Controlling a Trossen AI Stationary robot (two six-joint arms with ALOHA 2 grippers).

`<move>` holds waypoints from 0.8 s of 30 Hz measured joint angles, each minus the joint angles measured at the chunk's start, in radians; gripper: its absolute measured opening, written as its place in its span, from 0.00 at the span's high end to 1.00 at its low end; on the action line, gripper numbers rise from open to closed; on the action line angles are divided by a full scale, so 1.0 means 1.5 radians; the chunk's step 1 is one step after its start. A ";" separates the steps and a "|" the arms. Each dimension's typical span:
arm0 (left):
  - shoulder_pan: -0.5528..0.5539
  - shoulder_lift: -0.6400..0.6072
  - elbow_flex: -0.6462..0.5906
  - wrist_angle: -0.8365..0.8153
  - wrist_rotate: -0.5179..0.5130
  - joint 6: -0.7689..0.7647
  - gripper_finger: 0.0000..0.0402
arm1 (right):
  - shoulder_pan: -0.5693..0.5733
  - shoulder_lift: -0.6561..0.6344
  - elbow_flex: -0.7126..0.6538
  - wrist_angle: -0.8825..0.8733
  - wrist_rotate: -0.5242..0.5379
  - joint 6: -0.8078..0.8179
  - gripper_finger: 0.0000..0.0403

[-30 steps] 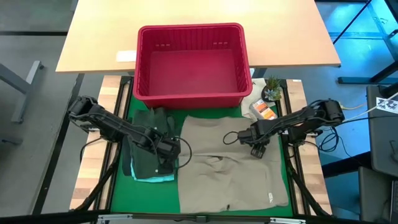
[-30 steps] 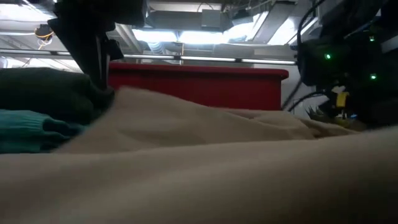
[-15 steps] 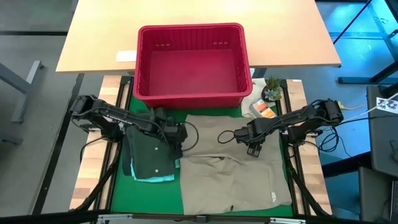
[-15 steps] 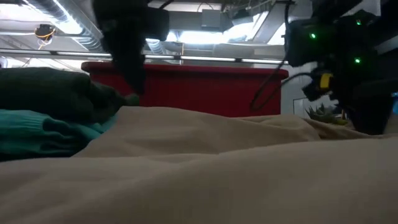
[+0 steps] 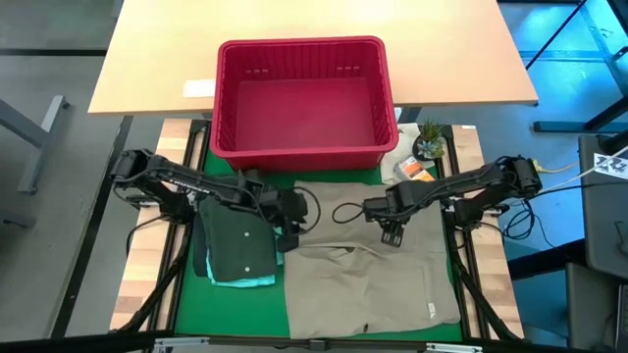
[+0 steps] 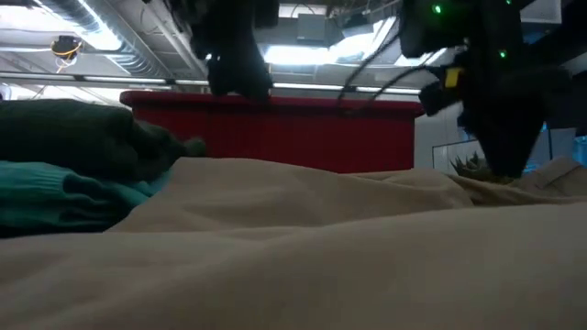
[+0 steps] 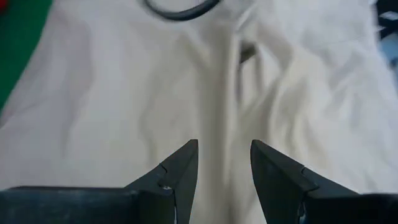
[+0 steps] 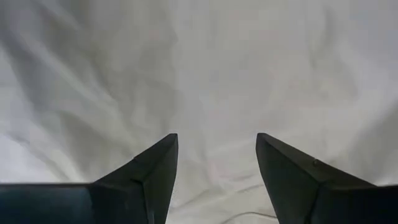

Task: Fold Laundry from Bin
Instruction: Fold the brown shorts from the red laundry bin

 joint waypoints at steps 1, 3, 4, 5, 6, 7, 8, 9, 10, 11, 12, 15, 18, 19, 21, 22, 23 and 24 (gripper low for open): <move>-0.008 0.000 0.000 0.011 0.000 0.000 0.65 | 0.005 0.000 0.009 0.000 -0.005 -0.001 0.46; -0.025 0.000 0.000 0.030 0.000 0.000 0.65 | 0.017 0.000 0.026 0.002 -0.009 -0.001 0.46; -0.035 0.000 0.000 0.039 0.000 0.000 0.65 | 0.026 -0.001 0.035 0.003 -0.010 0.000 0.46; -0.046 0.000 0.000 0.049 0.000 0.000 0.65 | 0.037 -0.001 0.043 0.003 -0.013 0.000 0.46; -0.056 0.000 0.000 0.060 -0.003 0.000 0.65 | 0.050 -0.001 0.051 0.003 -0.018 0.000 0.46; -0.067 0.000 0.000 0.072 -0.007 0.000 0.65 | 0.065 -0.001 0.059 0.006 -0.024 0.001 0.46; -0.079 0.000 0.000 0.084 -0.013 0.000 0.65 | 0.079 -0.001 0.066 0.012 -0.032 0.003 0.46; -0.092 0.000 0.000 0.094 -0.021 -0.001 0.65 | 0.095 -0.001 0.071 0.024 -0.043 0.010 0.46; -0.105 0.000 0.000 0.105 -0.027 0.000 0.65 | 0.111 -0.001 0.076 0.038 -0.054 0.021 0.46; -0.118 0.000 0.000 0.116 -0.034 -0.001 0.65 | 0.127 -0.001 0.079 0.056 -0.066 0.033 0.46; -0.132 0.000 0.000 0.127 -0.046 -0.003 0.65 | 0.143 -0.001 0.080 0.072 -0.079 0.041 0.46; -0.174 0.000 0.000 0.161 -0.090 -0.005 0.65 | 0.195 -0.001 0.080 0.120 -0.107 0.073 0.46; -0.214 0.000 0.000 0.188 -0.138 -0.005 0.65 | 0.249 0.001 0.080 0.144 -0.109 0.105 0.46; -0.226 0.000 0.000 0.193 -0.155 -0.006 0.65 | 0.269 0.002 0.080 0.147 -0.109 0.120 0.46; -0.246 0.000 0.000 0.198 -0.180 -0.006 0.65 | 0.310 0.004 0.080 0.153 -0.101 0.157 0.46; -0.255 0.000 0.000 0.198 -0.190 -0.006 0.65 | 0.332 0.005 0.080 0.159 -0.092 0.177 0.46; -0.264 0.000 0.000 0.198 -0.200 -0.006 0.65 | 0.354 0.007 0.080 0.163 -0.081 0.196 0.46; -0.271 0.000 0.000 0.198 -0.208 -0.006 0.65 | 0.378 0.007 0.080 0.163 -0.066 0.216 0.46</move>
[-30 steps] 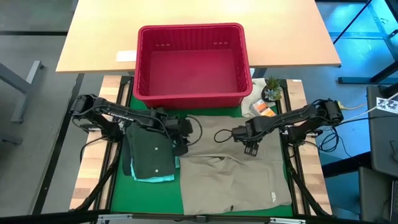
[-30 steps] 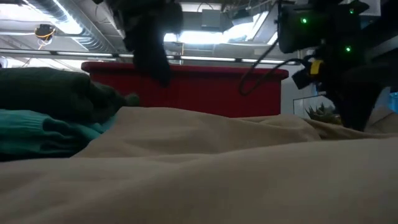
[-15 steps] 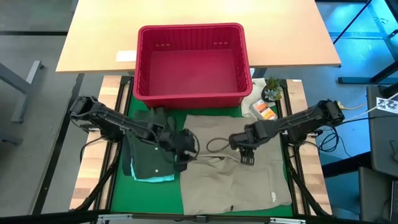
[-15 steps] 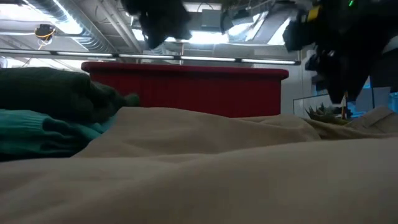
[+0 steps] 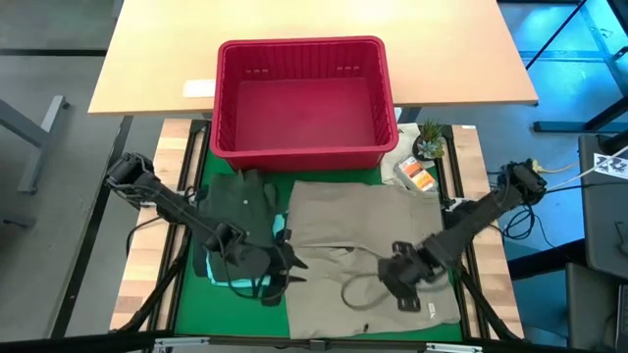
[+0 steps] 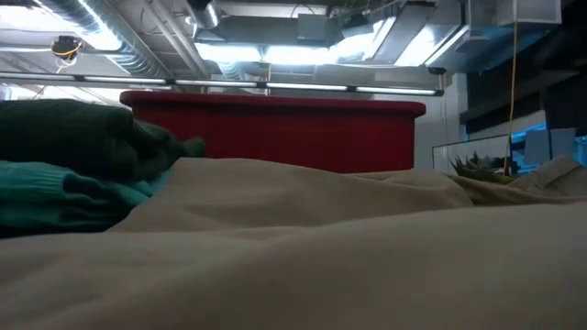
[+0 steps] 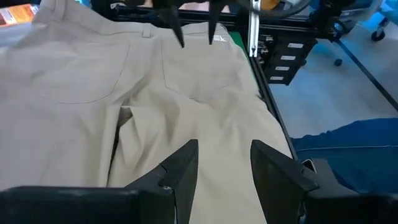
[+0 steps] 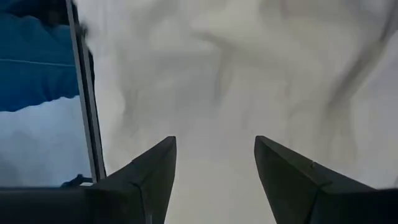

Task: Fold Laundry from Bin
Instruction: Fold the brown shorts from the red laundry bin

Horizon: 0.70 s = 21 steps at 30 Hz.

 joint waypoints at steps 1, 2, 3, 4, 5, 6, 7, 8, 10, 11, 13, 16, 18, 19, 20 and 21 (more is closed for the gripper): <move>-0.007 0.000 0.000 0.000 -0.006 0.000 0.65 | 0.024 0.002 0.000 0.001 0.012 0.025 0.46; -0.013 0.000 0.000 0.000 -0.010 0.000 0.65 | 0.046 0.006 0.000 0.008 0.023 0.049 0.46; -0.018 0.000 0.000 0.000 -0.011 0.000 0.65 | 0.068 0.010 0.000 0.016 0.035 0.073 0.46; -0.022 0.000 0.000 0.000 -0.012 0.000 0.65 | 0.093 0.014 0.000 0.020 0.049 0.096 0.46; -0.026 0.000 0.000 0.000 -0.012 0.000 0.65 | 0.118 0.021 0.000 0.024 0.060 0.120 0.46; -0.030 0.000 0.000 0.000 -0.012 0.000 0.65 | 0.139 0.029 0.000 0.033 0.068 0.141 0.46; -0.034 0.000 0.000 0.000 -0.012 0.000 0.65 | 0.161 0.037 0.000 0.044 0.076 0.158 0.46; -0.036 0.000 0.000 0.001 -0.012 0.000 0.65 | 0.183 0.046 0.000 0.052 0.082 0.172 0.46; -0.039 0.000 0.000 0.002 -0.012 0.000 0.65 | 0.223 0.066 0.000 0.060 0.097 0.188 0.46; -0.039 0.000 0.000 0.003 -0.012 -0.001 0.65 | 0.237 0.077 0.000 0.068 0.104 0.200 0.46; -0.039 0.000 0.000 0.003 -0.023 -0.001 0.65 | 0.264 0.096 0.000 0.075 0.114 0.228 0.46; -0.038 0.000 0.000 0.003 -0.043 -0.001 0.65 | 0.288 0.120 0.000 0.085 0.116 0.269 0.46; -0.036 0.000 0.000 0.003 -0.044 -0.001 0.65 | 0.300 0.136 0.000 0.086 0.117 0.279 0.46; -0.035 0.000 0.000 0.003 -0.044 -0.001 0.65 | 0.304 0.143 0.000 0.085 0.116 0.280 0.46; -0.035 0.000 0.000 0.003 -0.044 -0.001 0.65 | 0.307 0.151 0.000 0.086 0.117 0.280 0.46; -0.035 0.000 0.000 0.003 -0.045 -0.001 0.65 | 0.311 0.158 0.000 0.085 0.117 0.280 0.46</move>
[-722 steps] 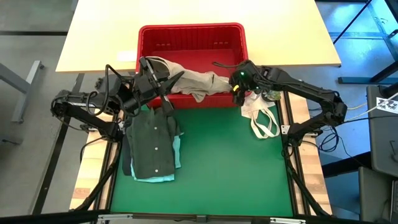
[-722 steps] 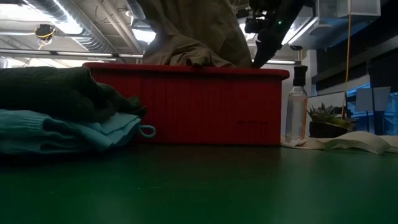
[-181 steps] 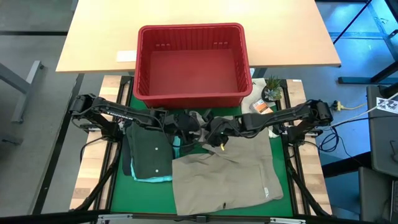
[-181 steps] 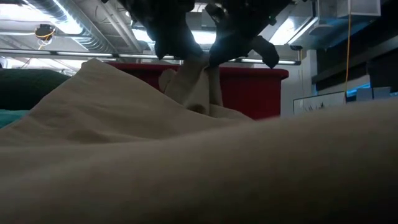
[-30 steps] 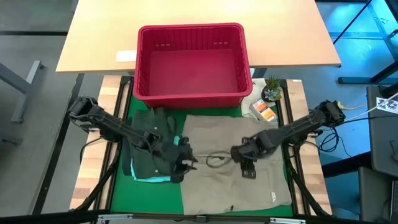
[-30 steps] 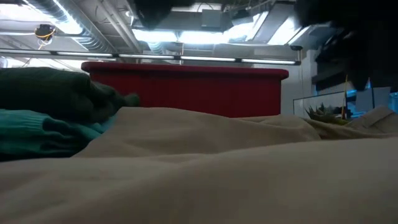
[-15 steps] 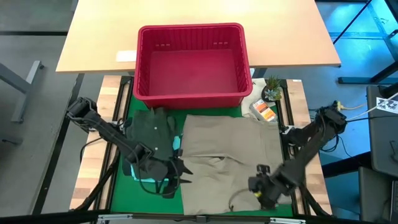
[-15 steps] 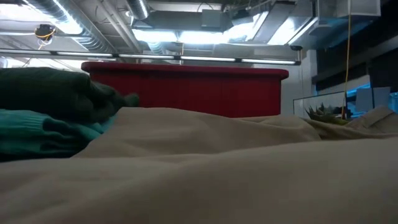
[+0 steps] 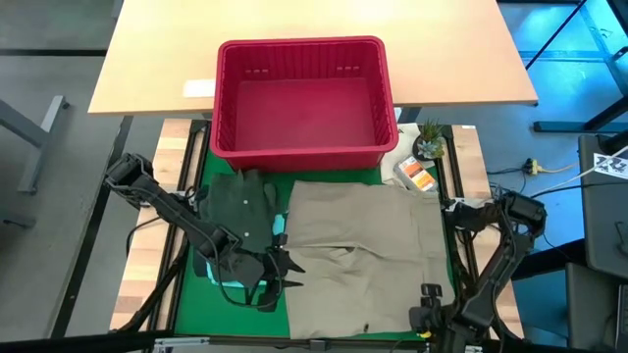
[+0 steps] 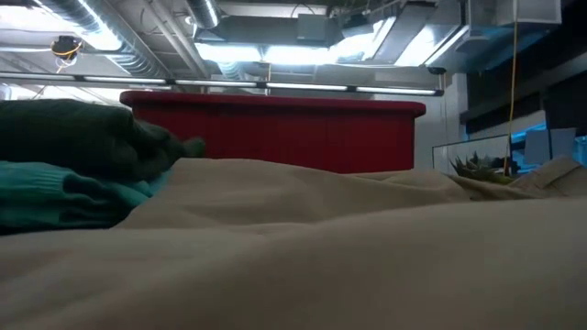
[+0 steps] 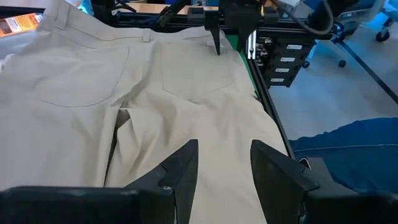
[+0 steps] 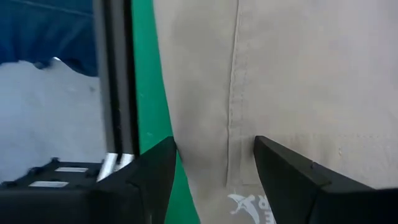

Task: Fold Laundry from Bin
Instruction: Fold the brown shorts from the red laundry bin

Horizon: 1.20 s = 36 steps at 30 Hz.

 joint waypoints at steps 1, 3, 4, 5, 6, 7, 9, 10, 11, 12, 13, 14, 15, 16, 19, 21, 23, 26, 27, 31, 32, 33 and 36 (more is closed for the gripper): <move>0.000 0.000 0.000 0.000 0.000 0.000 0.65 | 0.000 0.008 0.000 -0.001 0.000 0.000 0.46; 0.000 0.000 0.000 0.000 -0.001 0.000 0.65 | -0.001 0.022 0.000 -0.001 0.000 0.000 0.46; 0.000 0.000 0.000 0.000 -0.001 0.000 0.65 | -0.002 0.028 0.000 -0.001 0.000 0.000 0.46; 0.000 0.000 0.000 0.000 -0.002 0.000 0.65 | -0.002 0.033 0.000 -0.002 0.000 0.000 0.46; 0.000 0.000 0.000 0.000 -0.004 0.000 0.65 | -0.004 0.037 0.000 -0.003 0.000 0.000 0.47; 0.000 0.000 0.000 0.000 -0.007 0.000 0.65 | -0.009 0.039 0.000 -0.004 -0.001 0.000 0.48; 0.000 0.000 0.000 0.000 -0.009 0.000 0.65 | -0.012 0.040 0.000 -0.006 -0.002 0.000 0.53; 0.000 0.000 0.000 0.000 -0.009 0.000 0.65 | -0.016 0.040 0.000 -0.006 -0.002 0.000 0.56; 0.000 0.000 0.000 0.000 -0.009 0.000 0.65 | -0.019 0.040 0.000 -0.007 -0.003 -0.004 0.59; 0.000 0.000 0.000 0.000 -0.009 0.000 0.65 | -0.020 0.040 0.000 -0.008 -0.007 -0.005 0.63; 0.000 0.000 0.000 0.000 -0.009 0.000 0.65 | -0.021 0.040 0.000 -0.008 -0.008 -0.007 0.67; 0.000 0.000 0.000 0.000 -0.009 0.000 0.65 | -0.021 0.040 0.000 -0.008 -0.010 -0.008 0.72; 0.000 0.000 0.000 0.000 -0.009 0.000 0.65 | -0.022 0.040 0.000 -0.008 -0.010 -0.010 0.76; 0.000 0.000 0.000 0.000 -0.009 0.000 0.65 | -0.022 0.040 0.000 -0.008 -0.010 -0.011 0.80; 0.000 0.000 0.000 0.000 -0.009 0.000 0.65 | -0.023 0.040 0.000 -0.008 -0.013 -0.013 0.95; 0.000 0.000 0.000 0.000 -0.009 0.000 0.65 | -0.032 0.039 0.003 -0.010 -0.019 -0.021 0.97; 0.000 0.000 0.000 0.002 -0.009 0.000 0.65 | -0.043 0.040 0.014 -0.012 -0.026 -0.027 0.95; 0.000 0.000 0.000 0.003 -0.009 0.000 0.65 | -0.071 0.040 0.045 -0.038 -0.026 -0.062 0.91; 0.000 0.000 0.000 0.003 -0.009 0.000 0.65 | -0.081 0.040 0.058 -0.052 -0.025 -0.079 0.91; 0.000 0.000 0.000 0.003 -0.009 0.000 0.65 | -0.121 0.040 0.117 -0.119 0.010 -0.153 0.96; 0.000 0.000 0.000 0.003 -0.009 0.000 0.65 | -0.131 0.040 0.132 -0.138 0.021 -0.169 0.97; -0.001 0.000 0.000 0.003 -0.009 0.000 0.65 | -0.142 0.040 0.148 -0.157 0.032 -0.183 0.98; -0.008 0.000 0.000 0.002 -0.001 0.000 0.65 | -0.172 0.040 0.188 -0.210 0.062 -0.198 0.97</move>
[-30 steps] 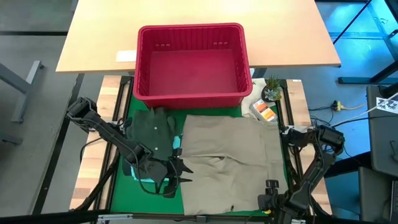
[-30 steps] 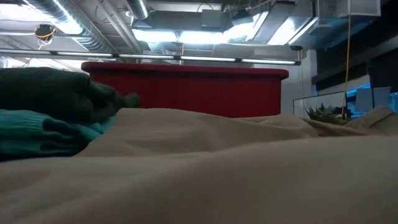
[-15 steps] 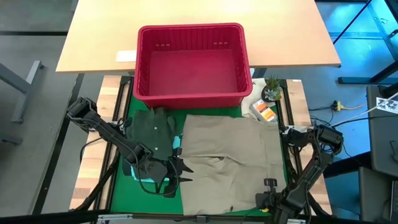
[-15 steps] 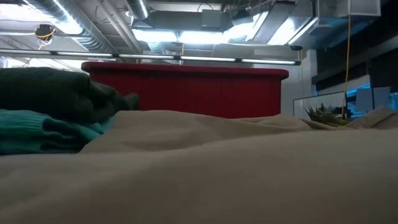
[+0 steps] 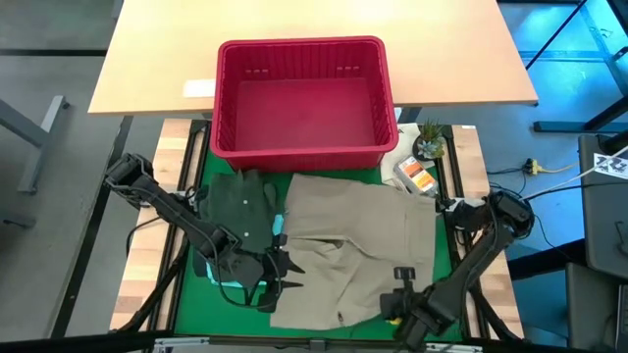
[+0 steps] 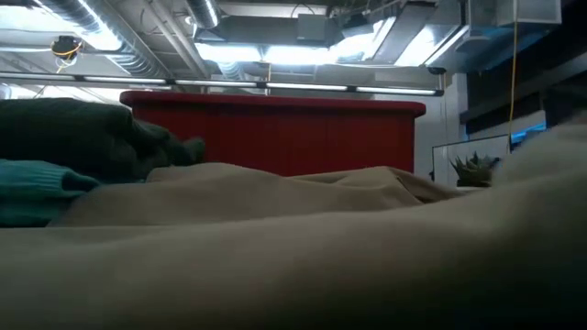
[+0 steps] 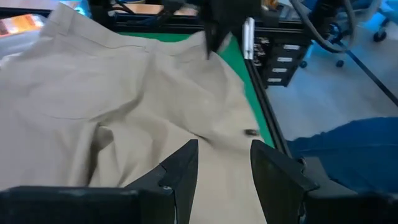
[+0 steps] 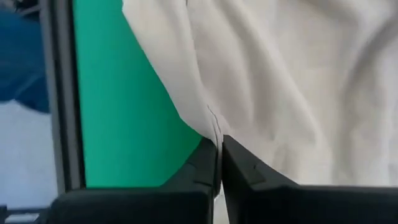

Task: Fold Laundry from Bin
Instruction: Fold the brown shorts from the red laundry bin

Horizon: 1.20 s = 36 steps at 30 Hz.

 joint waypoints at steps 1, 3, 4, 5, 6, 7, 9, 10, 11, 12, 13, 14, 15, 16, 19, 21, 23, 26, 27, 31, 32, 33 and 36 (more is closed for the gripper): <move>-0.005 0.002 0.000 0.000 0.004 0.000 0.65 | -0.009 0.000 0.012 -0.014 0.003 -0.001 0.96; -0.017 0.012 0.000 0.002 0.011 0.000 0.65 | -0.026 0.000 0.031 -0.036 0.007 -0.004 0.95; -0.026 0.020 0.000 0.001 0.011 0.000 0.65 | -0.033 0.000 0.037 -0.043 0.007 -0.011 0.94; -0.035 0.032 0.000 0.003 0.011 -0.001 0.65 | -0.039 0.000 0.042 -0.047 0.007 -0.019 0.94; -0.042 0.046 0.000 0.008 0.011 -0.006 0.65 | -0.043 0.000 0.046 -0.046 0.007 -0.027 0.95; -0.050 0.062 0.000 0.013 0.012 -0.014 0.65 | -0.048 0.000 0.049 -0.045 0.006 -0.036 0.95; -0.069 0.092 0.000 0.022 0.014 -0.028 0.65 | -0.055 0.000 0.052 -0.045 0.002 -0.041 0.97; -0.076 0.107 0.000 0.033 0.018 -0.032 0.65 | -0.058 0.000 0.052 -0.044 -0.001 -0.042 0.97; -0.083 0.120 0.000 0.044 0.024 -0.033 0.65 | -0.059 0.000 0.052 -0.044 -0.005 -0.042 0.98; -0.092 0.132 0.000 0.049 0.029 -0.033 0.65 | -0.059 0.000 0.052 -0.045 -0.005 -0.042 0.98; -0.100 0.146 0.000 0.055 0.028 -0.033 0.65 | -0.059 0.000 0.052 -0.045 -0.005 -0.042 0.98; -0.107 0.159 0.000 0.067 0.030 -0.033 0.65 | -0.059 0.000 0.052 -0.044 -0.005 -0.042 0.97; -0.115 0.171 0.000 0.074 0.030 -0.033 0.65 | -0.059 0.000 0.052 -0.044 -0.006 -0.041 0.97; -0.122 0.180 0.000 0.074 0.030 -0.031 0.65 | -0.058 0.000 0.052 -0.044 -0.006 -0.037 0.96; -0.137 0.201 0.000 0.074 0.029 -0.032 0.65 | -0.057 0.000 0.052 -0.042 -0.010 -0.036 0.95; -0.145 0.211 0.000 0.074 0.028 -0.032 0.65 | -0.058 0.000 0.052 -0.041 -0.020 -0.035 0.95; -0.149 0.215 0.000 0.074 0.027 -0.032 0.65 | -0.057 -0.001 0.052 -0.041 -0.023 -0.035 0.95; -0.155 0.219 0.000 0.074 0.027 -0.033 0.65 | -0.057 -0.001 0.052 -0.041 -0.023 -0.035 0.95; -0.156 0.220 0.000 0.072 0.028 -0.033 0.65 | -0.057 -0.001 0.052 -0.041 -0.023 -0.035 0.95; -0.157 0.220 0.000 0.073 0.025 -0.034 0.65 | -0.057 -0.001 0.052 -0.041 -0.023 -0.035 0.95; -0.157 0.220 0.000 0.072 0.025 -0.034 0.65 | -0.057 -0.001 0.052 -0.041 -0.023 -0.035 0.95; -0.157 0.220 0.000 0.072 0.025 -0.035 0.65 | -0.057 -0.001 0.052 -0.041 -0.023 -0.035 0.95; -0.157 0.231 0.001 0.075 0.024 -0.049 0.65 | -0.057 -0.001 0.052 -0.040 -0.023 -0.035 0.95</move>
